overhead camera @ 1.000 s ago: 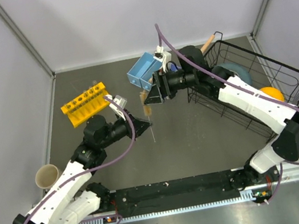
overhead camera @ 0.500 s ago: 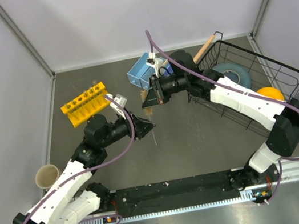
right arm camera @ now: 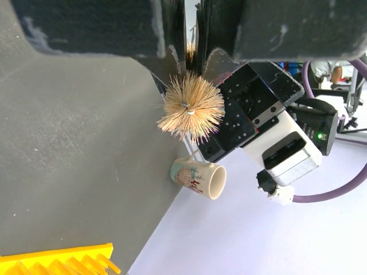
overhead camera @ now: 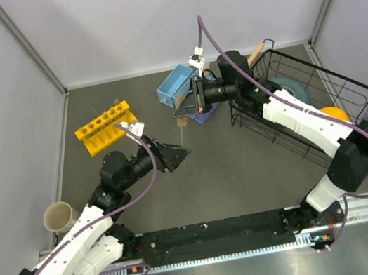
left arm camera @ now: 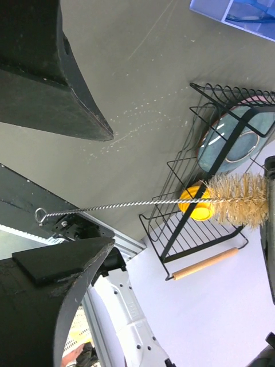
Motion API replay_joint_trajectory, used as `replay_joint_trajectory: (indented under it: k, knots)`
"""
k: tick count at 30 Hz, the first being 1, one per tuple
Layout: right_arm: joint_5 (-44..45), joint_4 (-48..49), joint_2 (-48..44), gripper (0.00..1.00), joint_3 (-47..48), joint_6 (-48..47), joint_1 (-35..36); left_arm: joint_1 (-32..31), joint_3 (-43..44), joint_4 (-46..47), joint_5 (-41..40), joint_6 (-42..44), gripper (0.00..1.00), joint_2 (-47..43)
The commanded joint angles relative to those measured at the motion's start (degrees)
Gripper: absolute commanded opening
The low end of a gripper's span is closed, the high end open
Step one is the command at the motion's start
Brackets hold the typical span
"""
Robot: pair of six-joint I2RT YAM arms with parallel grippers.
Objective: Organize the chemistry lab equipment
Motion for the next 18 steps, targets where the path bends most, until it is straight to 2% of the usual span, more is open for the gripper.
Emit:
replay_joint_trajectory:
  k: [1,3,8,18]
  knots:
    - [-0.5,4.2,-1.9,0.00,-0.5,3.4,-0.8,-0.2,0.9,6.2,-0.8,-3.4,0.70,1.0]
    - [0.0,4.3,-2.0,0.00,-0.9,3.5,-1.3,-0.1,1.9,4.9,-1.0,-3.4,0.62,1.5]
    - [0.8,4.6,-2.3,0.00,-2.1,3.2,-1.5,-0.1,4.1,0.0,-2.4,-2.5,0.48,2.9]
    - [2.4,4.4,-2.3,0.00,-2.1,2.8,-2.2,-0.1,6.5,-4.7,-1.8,-0.4,0.46,2.9]
